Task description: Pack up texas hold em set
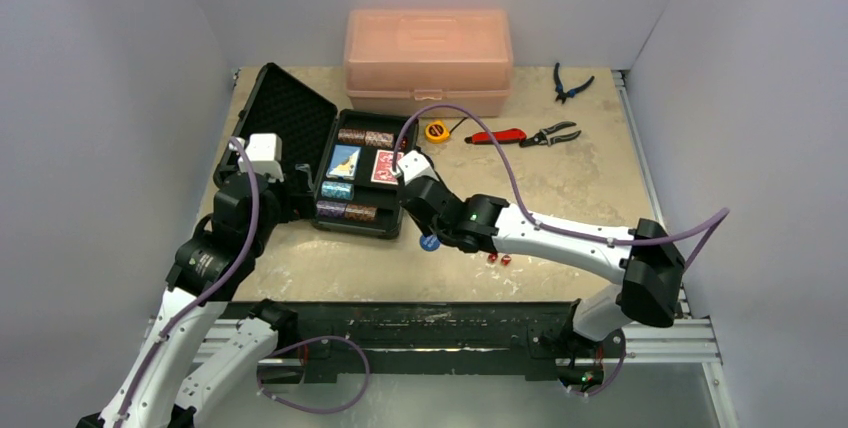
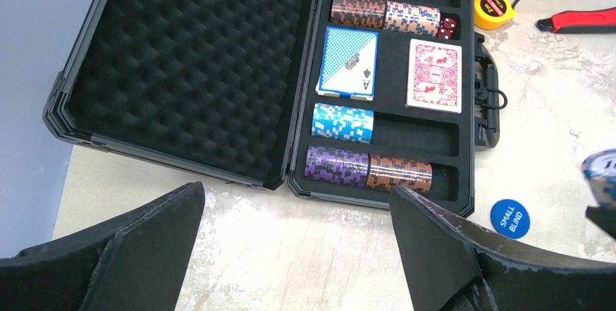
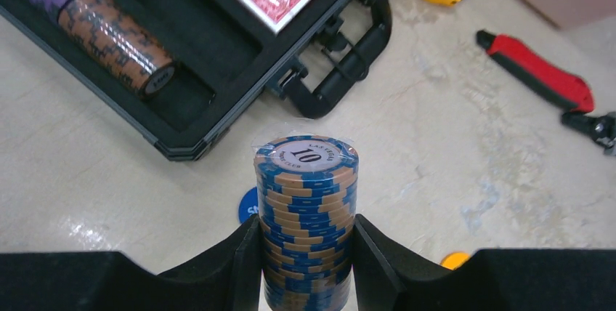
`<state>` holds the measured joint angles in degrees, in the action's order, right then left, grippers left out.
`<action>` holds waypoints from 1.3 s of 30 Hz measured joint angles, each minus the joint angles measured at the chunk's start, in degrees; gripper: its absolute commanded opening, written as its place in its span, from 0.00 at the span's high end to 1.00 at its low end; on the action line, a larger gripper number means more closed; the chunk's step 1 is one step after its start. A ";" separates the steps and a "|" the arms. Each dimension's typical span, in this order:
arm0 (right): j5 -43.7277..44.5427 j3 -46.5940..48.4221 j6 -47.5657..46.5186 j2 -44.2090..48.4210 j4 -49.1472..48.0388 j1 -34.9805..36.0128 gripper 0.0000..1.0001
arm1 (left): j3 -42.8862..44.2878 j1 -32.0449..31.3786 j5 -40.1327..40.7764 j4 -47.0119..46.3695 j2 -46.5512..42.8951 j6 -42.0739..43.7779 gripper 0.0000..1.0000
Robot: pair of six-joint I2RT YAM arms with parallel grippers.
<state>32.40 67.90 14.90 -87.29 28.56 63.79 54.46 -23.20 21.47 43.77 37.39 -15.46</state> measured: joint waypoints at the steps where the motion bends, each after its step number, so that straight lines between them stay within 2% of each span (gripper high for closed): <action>1: 0.26 0.00 -1.16 0.59 -0.74 -0.22 1.00 | 0.00 0.00 0.00 -0.02 0.00 0.00 0.00; 9: -1.14 0.50 -10.27 1.95 -5.90 -5.79 1.00 | -0.35 0.00 0.02 -0.79 -0.13 0.04 0.00; 29: -27.78 6.25 -29.83 1.90 -7.76 -11.37 1.00 | -0.96 0.00 -0.31 -1.36 -0.96 0.26 0.00; 39: -34.53 11.50 -34.95 -2.01 -6.67 -12.90 1.00 | -1.22 0.00 -0.70 -2.58 -2.43 0.48 0.00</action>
<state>-2.13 79.40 -20.05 -89.30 21.89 50.89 53.23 -23.20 20.78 41.19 34.96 -14.98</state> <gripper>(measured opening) 0.453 0.998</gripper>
